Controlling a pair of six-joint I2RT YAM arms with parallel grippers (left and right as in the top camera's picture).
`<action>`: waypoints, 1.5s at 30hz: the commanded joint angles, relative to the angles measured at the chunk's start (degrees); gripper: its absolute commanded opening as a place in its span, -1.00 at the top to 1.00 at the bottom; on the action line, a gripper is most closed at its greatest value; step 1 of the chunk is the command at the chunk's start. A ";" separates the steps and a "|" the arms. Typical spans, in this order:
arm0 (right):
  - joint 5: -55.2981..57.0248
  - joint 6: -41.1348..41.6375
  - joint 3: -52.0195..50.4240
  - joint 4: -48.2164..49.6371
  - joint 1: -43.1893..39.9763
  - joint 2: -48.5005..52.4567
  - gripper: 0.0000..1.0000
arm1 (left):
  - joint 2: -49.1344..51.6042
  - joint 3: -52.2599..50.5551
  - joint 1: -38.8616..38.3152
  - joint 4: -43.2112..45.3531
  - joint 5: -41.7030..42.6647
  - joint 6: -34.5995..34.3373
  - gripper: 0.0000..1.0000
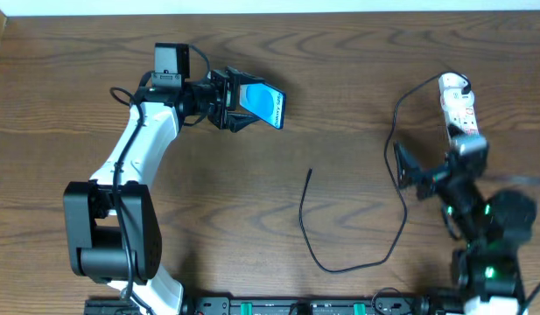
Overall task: Plug charger to phone and switch on socket
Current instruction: 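Move the right gripper toward the phone held by the left gripper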
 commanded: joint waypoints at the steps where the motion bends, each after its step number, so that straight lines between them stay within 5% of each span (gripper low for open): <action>1: -9.70 0.61 8.07 -0.24 0.39 9.31 -0.99 | -1.62 0.44 0.26 0.33 -3.48 -3.50 0.86; 8: -25.09 8.57 23.26 0.70 0.39 28.35 -0.99 | -1.62 0.44 0.26 0.31 -7.08 -8.90 0.85; 15: -29.70 10.58 24.48 9.18 0.39 36.83 -0.99 | -1.62 0.44 0.24 -0.20 -10.25 -11.26 0.86; 21: -22.93 32.13 24.48 15.69 0.50 40.72 -0.99 | -1.62 0.44 0.20 -0.33 -11.19 -12.35 0.85; 27: -21.42 42.82 24.59 15.67 4.79 45.51 -0.99 | -1.62 0.44 -0.48 -0.33 -12.07 -12.48 0.86; 33: -22.18 36.17 25.97 16.11 13.18 49.27 -0.99 | -1.62 0.44 -2.84 -0.52 -13.70 -12.48 0.85; 45: -23.41 30.84 25.94 8.17 14.25 49.27 -0.98 | -1.62 0.44 -7.04 -1.20 -17.16 -12.44 0.86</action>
